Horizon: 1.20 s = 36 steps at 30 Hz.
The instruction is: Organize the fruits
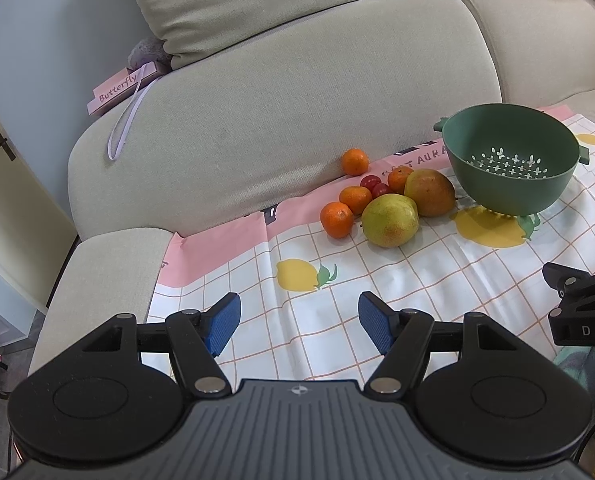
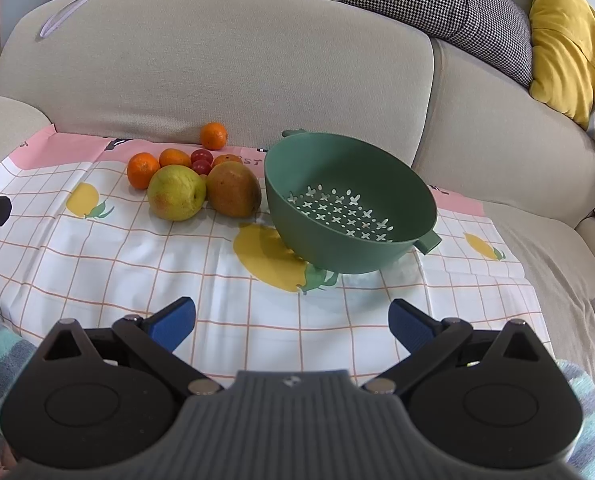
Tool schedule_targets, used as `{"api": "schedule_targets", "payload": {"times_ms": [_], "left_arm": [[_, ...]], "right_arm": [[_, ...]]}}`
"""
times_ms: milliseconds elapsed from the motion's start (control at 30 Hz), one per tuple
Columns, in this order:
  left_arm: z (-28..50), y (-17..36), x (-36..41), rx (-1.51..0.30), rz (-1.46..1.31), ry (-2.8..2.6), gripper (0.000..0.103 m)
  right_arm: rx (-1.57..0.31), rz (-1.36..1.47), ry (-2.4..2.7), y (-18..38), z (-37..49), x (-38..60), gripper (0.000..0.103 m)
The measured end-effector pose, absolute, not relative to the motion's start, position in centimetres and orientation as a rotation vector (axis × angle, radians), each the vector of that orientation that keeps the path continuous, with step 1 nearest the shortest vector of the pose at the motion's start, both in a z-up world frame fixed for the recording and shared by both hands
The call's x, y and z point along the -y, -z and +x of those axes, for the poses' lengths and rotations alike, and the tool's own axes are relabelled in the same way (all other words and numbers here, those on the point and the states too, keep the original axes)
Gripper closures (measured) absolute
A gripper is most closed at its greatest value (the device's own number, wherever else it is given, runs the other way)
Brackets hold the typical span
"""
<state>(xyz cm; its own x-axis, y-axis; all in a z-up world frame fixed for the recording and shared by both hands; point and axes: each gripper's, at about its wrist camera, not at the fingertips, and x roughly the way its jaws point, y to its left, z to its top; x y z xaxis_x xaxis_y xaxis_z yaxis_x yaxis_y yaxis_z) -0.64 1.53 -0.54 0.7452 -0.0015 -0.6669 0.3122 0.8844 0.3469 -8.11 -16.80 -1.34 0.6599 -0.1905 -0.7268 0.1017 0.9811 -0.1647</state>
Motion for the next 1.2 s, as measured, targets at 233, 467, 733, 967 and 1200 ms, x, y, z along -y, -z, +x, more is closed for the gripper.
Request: {"api": "schedule_targets", "payload": {"times_ms": [233, 467, 733, 967, 1200], "left_arm": [[-0.3, 0.7, -1.0, -0.725, 0.475, 0.187, 0.023], [0.6, 0.8, -0.8, -0.738, 0.463, 0.221, 0.035], [1.8, 0.8, -0.6, -0.723, 0.413, 0.316, 0.048], [4.1, 1.1, -0.2, -0.768, 0.315, 0.398, 0.045], [6.3, 2.5, 1.0, -0.796, 0.311, 0.427, 0.039]], "right_arm": [[-0.819, -0.096, 0.156, 1.5, -7.8, 17.0, 0.004], [-0.780, -0.005, 0.074, 1.7, -7.5, 17.3, 0.007], [-0.773, 0.046, -0.033, 2.4, -6.3, 16.5, 0.045], [-0.769, -0.004, -0.072, 3.5, -4.4, 15.6, 0.059], [-0.791, -0.083, -0.074, 5.7, -1.6, 15.3, 0.070]]}}
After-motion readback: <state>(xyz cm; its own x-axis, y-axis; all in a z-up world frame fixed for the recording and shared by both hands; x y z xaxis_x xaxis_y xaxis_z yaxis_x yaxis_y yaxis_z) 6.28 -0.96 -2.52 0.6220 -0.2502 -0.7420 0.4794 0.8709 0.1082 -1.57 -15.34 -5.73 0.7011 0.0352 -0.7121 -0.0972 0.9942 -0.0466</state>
